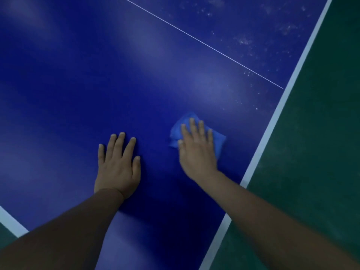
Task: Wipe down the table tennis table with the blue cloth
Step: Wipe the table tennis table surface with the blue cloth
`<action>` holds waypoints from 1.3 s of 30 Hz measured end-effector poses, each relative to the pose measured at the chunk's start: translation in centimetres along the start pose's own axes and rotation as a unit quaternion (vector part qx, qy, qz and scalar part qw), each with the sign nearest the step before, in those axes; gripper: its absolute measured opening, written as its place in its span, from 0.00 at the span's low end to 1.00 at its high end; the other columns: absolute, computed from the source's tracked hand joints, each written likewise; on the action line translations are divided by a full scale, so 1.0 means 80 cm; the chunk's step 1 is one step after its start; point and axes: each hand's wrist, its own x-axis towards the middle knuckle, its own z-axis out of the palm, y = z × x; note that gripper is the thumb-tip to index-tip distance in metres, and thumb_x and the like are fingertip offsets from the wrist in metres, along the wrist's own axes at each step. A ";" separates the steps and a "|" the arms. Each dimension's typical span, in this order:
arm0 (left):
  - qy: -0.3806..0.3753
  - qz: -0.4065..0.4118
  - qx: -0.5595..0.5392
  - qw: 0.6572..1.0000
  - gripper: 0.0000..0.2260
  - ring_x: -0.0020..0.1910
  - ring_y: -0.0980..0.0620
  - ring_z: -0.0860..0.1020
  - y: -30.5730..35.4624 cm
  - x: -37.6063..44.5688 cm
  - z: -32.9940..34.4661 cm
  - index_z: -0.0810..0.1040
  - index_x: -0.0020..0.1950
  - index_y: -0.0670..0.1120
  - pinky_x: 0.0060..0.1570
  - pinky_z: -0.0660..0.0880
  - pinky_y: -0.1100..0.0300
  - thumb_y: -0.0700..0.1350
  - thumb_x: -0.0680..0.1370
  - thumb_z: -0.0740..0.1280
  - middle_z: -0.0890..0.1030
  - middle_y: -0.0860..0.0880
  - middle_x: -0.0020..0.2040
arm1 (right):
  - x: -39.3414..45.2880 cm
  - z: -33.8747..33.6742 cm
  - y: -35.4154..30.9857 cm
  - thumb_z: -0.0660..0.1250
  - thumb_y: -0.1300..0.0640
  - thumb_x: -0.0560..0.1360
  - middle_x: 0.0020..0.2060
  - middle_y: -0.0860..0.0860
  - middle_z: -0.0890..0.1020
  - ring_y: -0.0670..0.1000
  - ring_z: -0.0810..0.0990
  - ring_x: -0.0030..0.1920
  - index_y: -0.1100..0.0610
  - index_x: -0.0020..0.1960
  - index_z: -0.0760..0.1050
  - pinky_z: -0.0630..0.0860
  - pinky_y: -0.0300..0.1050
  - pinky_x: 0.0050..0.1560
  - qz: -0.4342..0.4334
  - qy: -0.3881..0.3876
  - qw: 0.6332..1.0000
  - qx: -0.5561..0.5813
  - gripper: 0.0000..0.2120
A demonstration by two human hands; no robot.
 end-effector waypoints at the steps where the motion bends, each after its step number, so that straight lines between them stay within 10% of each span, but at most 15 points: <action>1: 0.003 0.000 -0.001 1.000 0.29 0.81 0.45 0.50 0.000 0.000 0.000 0.63 0.80 0.47 0.78 0.44 0.41 0.57 0.81 0.46 0.59 0.44 0.81 | 0.011 0.001 -0.017 0.50 0.49 0.85 0.82 0.53 0.50 0.57 0.44 0.81 0.53 0.81 0.54 0.40 0.58 0.78 -0.031 -0.010 0.999 0.003 0.25; 9: 0.013 0.005 0.003 1.000 0.28 0.81 0.44 0.52 -0.002 -0.002 0.001 0.64 0.79 0.46 0.78 0.45 0.40 0.56 0.82 0.47 0.59 0.44 0.81 | 0.038 -0.010 0.022 0.45 0.47 0.85 0.82 0.52 0.45 0.56 0.41 0.81 0.54 0.82 0.48 0.41 0.58 0.79 0.080 -0.013 0.997 -0.011 0.27; 18: 0.022 0.004 0.030 0.999 0.28 0.80 0.42 0.56 0.002 -0.002 0.002 0.66 0.79 0.45 0.77 0.49 0.40 0.55 0.82 0.49 0.63 0.43 0.79 | 0.165 0.000 -0.064 0.47 0.50 0.85 0.82 0.51 0.51 0.55 0.46 0.81 0.54 0.81 0.52 0.44 0.60 0.78 -0.022 -0.012 0.999 0.021 0.25; 27: 0.007 -0.017 0.059 0.998 0.29 0.79 0.40 0.57 0.008 -0.002 -0.003 0.66 0.78 0.43 0.76 0.51 0.39 0.56 0.81 0.49 0.63 0.41 0.79 | 0.149 -0.060 0.207 0.47 0.51 0.86 0.82 0.52 0.51 0.57 0.47 0.81 0.55 0.82 0.51 0.45 0.62 0.78 0.323 0.062 0.943 0.046 0.26; 34: 0.048 -0.075 0.030 0.996 0.29 0.79 0.38 0.58 0.045 0.004 -0.004 0.67 0.76 0.40 0.76 0.47 0.42 0.55 0.81 0.49 0.64 0.38 0.78 | 0.065 -0.021 0.095 0.54 0.52 0.84 0.81 0.52 0.55 0.57 0.51 0.81 0.54 0.81 0.56 0.45 0.59 0.78 -0.038 -0.007 0.999 -0.018 0.26; 39: 0.051 -0.090 -0.033 0.994 0.31 0.80 0.42 0.55 0.157 0.046 0.017 0.62 0.79 0.39 0.78 0.46 0.42 0.56 0.82 0.47 0.60 0.41 0.80 | 0.129 -0.070 0.266 0.49 0.52 0.85 0.81 0.53 0.52 0.58 0.48 0.81 0.56 0.81 0.51 0.47 0.61 0.78 0.175 0.023 0.984 -0.036 0.25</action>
